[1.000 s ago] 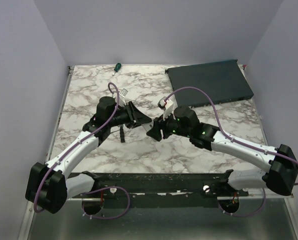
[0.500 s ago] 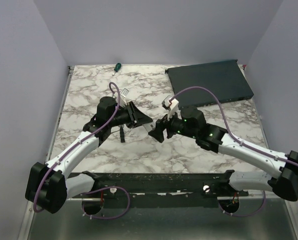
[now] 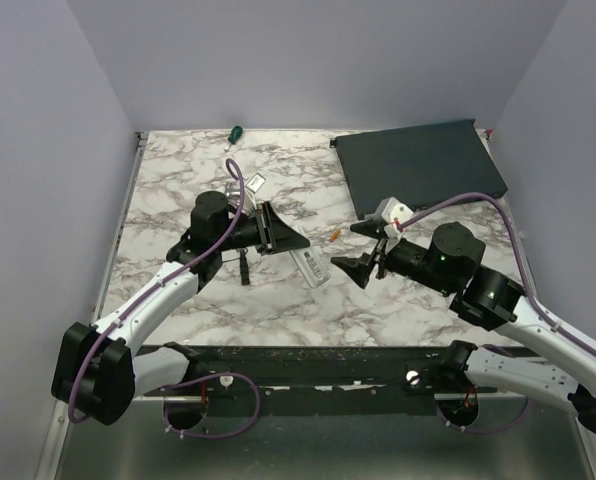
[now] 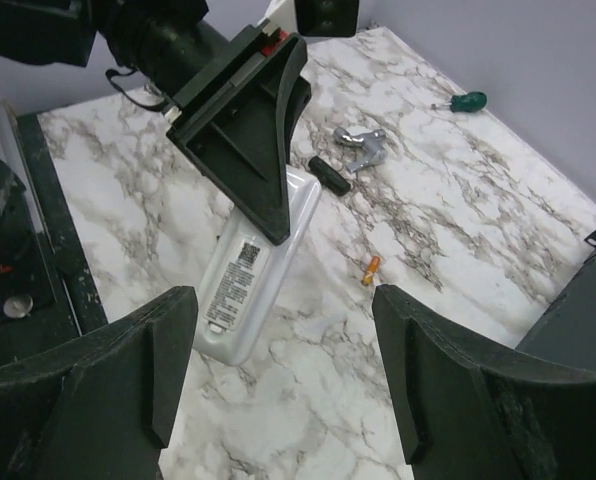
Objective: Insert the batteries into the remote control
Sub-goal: Adjust the remote control.
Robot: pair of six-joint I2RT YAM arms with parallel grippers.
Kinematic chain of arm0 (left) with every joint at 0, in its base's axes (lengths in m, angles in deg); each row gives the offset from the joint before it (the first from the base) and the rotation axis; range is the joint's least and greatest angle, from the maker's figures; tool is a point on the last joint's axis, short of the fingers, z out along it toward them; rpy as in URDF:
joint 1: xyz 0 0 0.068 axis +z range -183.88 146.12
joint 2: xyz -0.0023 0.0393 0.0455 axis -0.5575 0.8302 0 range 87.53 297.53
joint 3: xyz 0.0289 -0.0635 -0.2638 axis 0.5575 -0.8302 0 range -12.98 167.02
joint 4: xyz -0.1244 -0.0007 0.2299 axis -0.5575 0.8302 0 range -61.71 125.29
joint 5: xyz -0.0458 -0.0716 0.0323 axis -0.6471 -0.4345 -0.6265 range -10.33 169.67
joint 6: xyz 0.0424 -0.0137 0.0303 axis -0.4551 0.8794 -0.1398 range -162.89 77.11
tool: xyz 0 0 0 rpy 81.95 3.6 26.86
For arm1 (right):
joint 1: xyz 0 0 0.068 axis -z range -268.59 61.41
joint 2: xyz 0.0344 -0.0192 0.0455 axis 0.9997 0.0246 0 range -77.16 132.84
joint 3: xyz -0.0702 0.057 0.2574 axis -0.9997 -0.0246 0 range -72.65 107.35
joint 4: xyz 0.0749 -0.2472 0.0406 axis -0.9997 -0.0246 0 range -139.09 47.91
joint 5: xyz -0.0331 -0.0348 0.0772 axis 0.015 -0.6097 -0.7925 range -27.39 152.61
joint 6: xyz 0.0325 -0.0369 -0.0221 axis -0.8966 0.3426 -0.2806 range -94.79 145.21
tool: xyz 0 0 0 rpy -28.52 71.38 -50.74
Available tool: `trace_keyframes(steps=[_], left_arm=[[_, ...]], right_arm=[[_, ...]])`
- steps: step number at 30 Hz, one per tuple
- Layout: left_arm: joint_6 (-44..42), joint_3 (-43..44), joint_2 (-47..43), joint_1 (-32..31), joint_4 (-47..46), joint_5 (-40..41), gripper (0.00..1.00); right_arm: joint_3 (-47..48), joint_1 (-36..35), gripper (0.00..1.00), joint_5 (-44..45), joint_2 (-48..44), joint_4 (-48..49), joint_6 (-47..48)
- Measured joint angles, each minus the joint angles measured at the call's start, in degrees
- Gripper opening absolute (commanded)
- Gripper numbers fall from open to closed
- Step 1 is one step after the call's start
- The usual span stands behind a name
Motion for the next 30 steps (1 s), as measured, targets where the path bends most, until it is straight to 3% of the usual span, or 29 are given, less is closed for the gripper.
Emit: trace_keyframes(steps=[9, 20, 30], left_arm=[[-0.11, -0.33, -0.20, 0.00, -2.34, -2.71, 0.00], [-0.52, -3.21, -2.43, 0.00, -5.55, -2.64, 0.00], [-4.13, -3.61, -7.72, -0.37, -3.06, 3.32, 0.00]], right_arm=[[-3.32, -0.02, 0.75, -3.61, -4.20, -1.68, 6.43], [-7.10, -0.04, 0.76, -3.63, -0.39, 4.57, -0.07], [-11.19, -0.04, 0.90, -3.48, -0.09, 12.57, -5.20]])
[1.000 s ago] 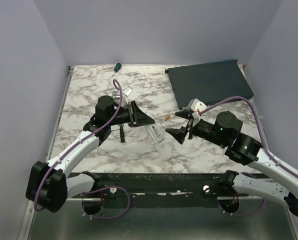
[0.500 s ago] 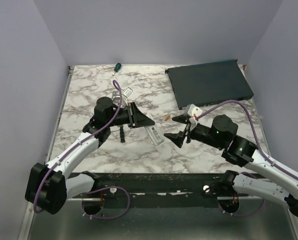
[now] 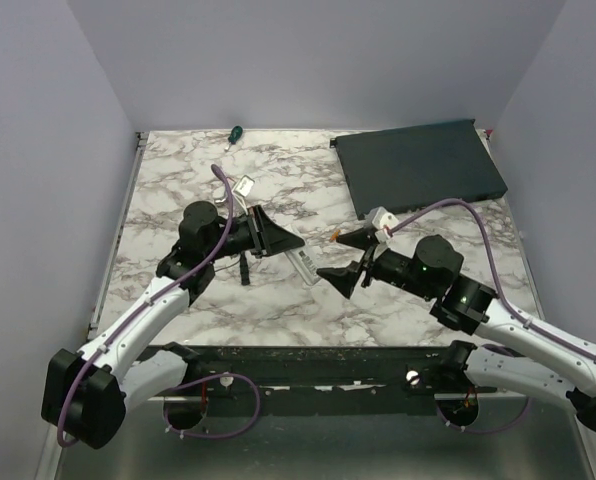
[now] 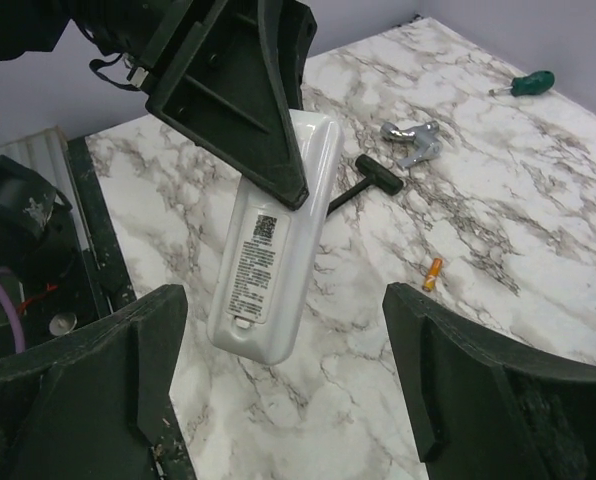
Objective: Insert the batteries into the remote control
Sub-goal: Adjust the remote control.
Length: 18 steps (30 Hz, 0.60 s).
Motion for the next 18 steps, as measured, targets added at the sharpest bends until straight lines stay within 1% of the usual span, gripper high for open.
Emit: trace_keyframes(steps=[5, 9, 13, 18], left_arm=[[0.48, 1.60, 0.24, 0.00, 5.77, 5.09, 0.00], [1.29, 2.03, 1.40, -0.11, 8.17, 6.93, 0.00], [1.46, 2.38, 1.97, -0.33, 10.36, 8.20, 0.00], [1.60, 2.64, 2.01, -0.35, 11.17, 8.76, 0.00]], right_arm=[[-1.07, 0.00, 0.96, 0.17, 5.44, 6.73, -5.05], [-1.03, 0.00, 1.00, 0.09, 11.23, 10.21, -8.39], [-0.87, -0.02, 1.00, -0.09, 16.33, 11.78, -10.75], [-0.85, -0.02, 0.99, -0.04, 19.65, 13.81, -12.41]])
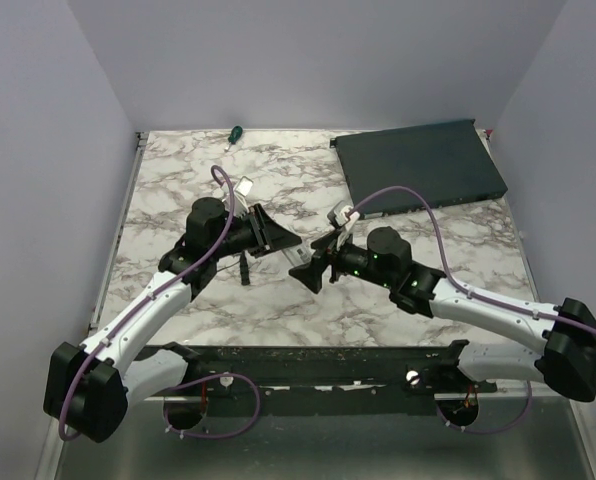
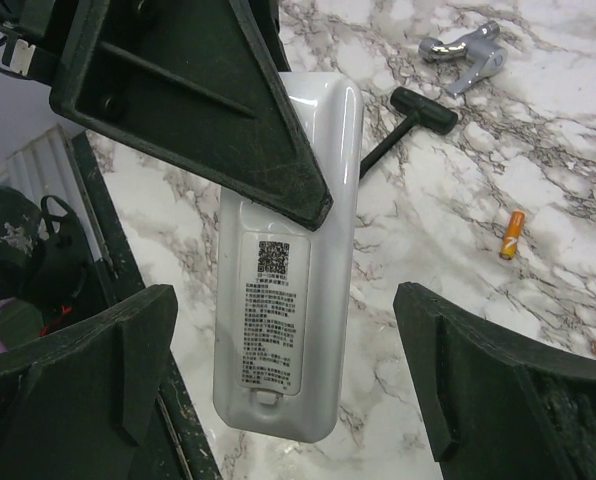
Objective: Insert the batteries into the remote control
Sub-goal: Adjust the remote control.
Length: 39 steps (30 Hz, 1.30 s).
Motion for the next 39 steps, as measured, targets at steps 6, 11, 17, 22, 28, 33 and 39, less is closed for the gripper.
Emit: trace_keyframes(steps=[6, 11, 17, 22, 28, 33, 39], left_arm=[[0.02, 0.07, 0.57, 0.00, 0.04, 0.22, 0.00], [0.07, 0.07, 0.94, -0.02, 0.42, 0.48, 0.00], [0.39, 0.09, 0.94, 0.00, 0.48, 0.72, 0.00], [0.66, 0.09, 0.94, -0.02, 1.36, 0.87, 0.00], [0.61, 0.09, 0.94, 0.00, 2.29, 1.62, 0.00], [0.61, 0.09, 0.92, 0.00, 2.60, 1.81, 0.00], [0.59, 0.09, 0.92, 0.07, 2.73, 2.16, 0.21]], right_arm=[[0.42, -0.26, 0.92, -0.07, 1.90, 3.10, -1.20], [1.73, -1.05, 0.88, -0.02, 4.50, 3.41, -1.49], [3.37, -1.77, 0.74, 0.39, 6.01, 2.80, -0.59], [4.07, -1.99, 0.63, 2.10, 6.64, 1.07, 0.28], [5.53, -2.14, 0.37, 4.07, 7.78, -1.31, 0.22], [6.49, -2.25, 0.22, 4.11, 8.22, -2.86, 0.35], [8.33, -2.23, 0.14, 4.07, 8.98, -5.46, 0.37]])
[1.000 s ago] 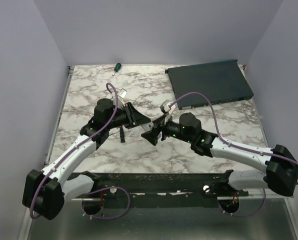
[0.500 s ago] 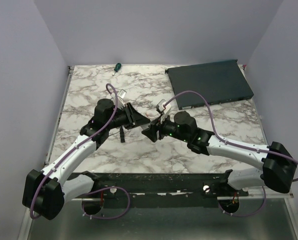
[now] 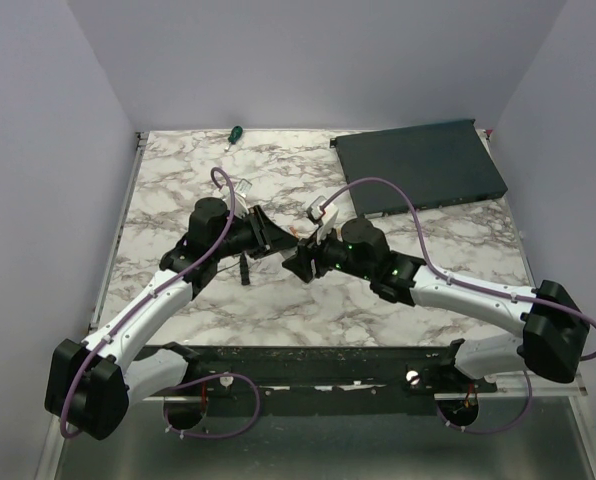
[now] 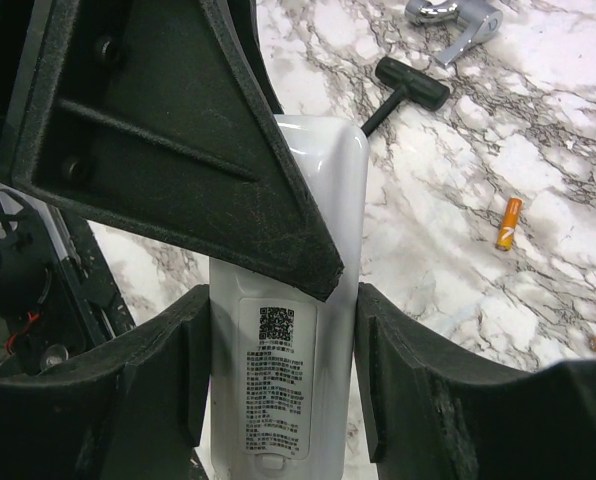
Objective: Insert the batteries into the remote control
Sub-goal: Adjust the remote control.
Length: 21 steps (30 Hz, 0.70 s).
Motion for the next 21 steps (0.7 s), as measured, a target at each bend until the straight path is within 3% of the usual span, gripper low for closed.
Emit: trace_keyframes(steps=[3, 21], left_arm=[[0.00, 0.00, 0.00, 0.00, 0.00, 0.02, 0.33], [0.48, 0.00, 0.00, -0.09, 0.22, 0.42, 0.35]], right_arm=[[0.48, -0.02, 0.13, 0.00, 0.09, -0.83, -0.02], [0.48, -0.79, 0.12, -0.42, -0.26, -1.18, -0.04]])
